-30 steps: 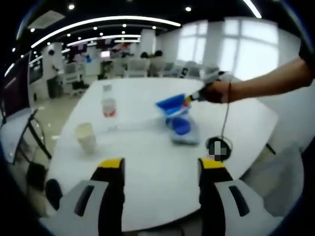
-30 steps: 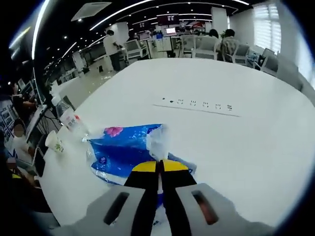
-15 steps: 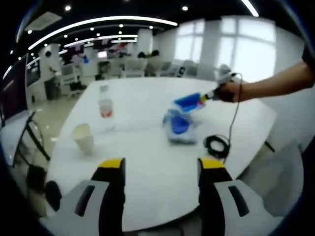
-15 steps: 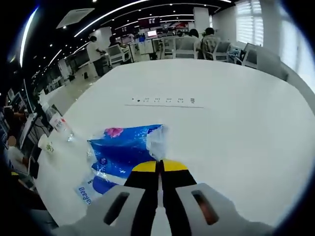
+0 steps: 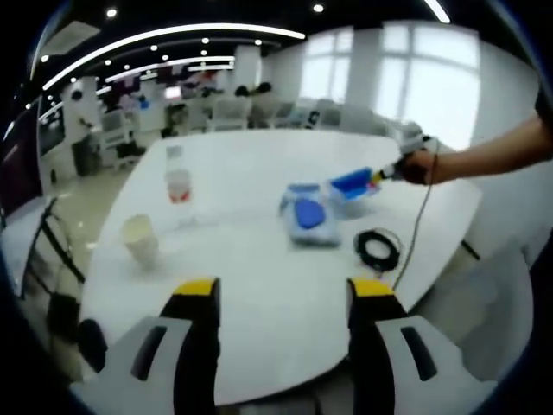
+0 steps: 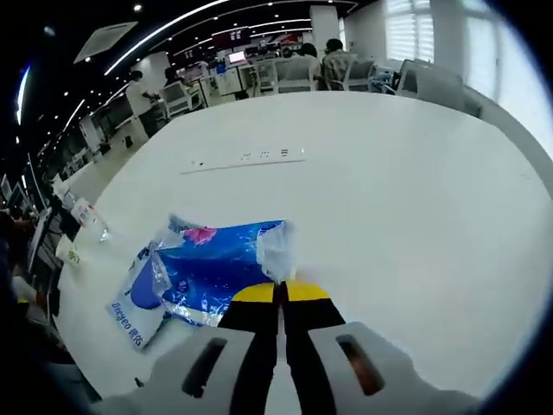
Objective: Arrange the tabletop items into an orderly group along one side of the table until the central work area is clear of visible clutter.
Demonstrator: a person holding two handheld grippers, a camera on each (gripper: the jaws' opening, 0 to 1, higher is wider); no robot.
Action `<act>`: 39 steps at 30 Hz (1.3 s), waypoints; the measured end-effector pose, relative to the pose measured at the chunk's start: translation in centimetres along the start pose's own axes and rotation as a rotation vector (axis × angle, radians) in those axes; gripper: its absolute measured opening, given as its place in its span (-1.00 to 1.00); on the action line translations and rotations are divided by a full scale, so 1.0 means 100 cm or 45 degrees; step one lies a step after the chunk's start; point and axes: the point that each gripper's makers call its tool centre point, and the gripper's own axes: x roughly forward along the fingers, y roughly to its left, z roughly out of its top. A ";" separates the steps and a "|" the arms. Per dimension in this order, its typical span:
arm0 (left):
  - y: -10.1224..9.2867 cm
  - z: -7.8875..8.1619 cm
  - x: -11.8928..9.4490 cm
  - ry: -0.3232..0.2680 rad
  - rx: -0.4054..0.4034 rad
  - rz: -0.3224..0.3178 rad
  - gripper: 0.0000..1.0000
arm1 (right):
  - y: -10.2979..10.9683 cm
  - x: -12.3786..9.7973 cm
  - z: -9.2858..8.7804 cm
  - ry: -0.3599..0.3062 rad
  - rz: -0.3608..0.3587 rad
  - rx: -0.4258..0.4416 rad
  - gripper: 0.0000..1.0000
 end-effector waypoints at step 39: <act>-0.007 -0.002 0.003 0.038 -0.002 -0.032 0.15 | 0.043 -0.053 -0.037 0.009 0.136 -0.075 -0.35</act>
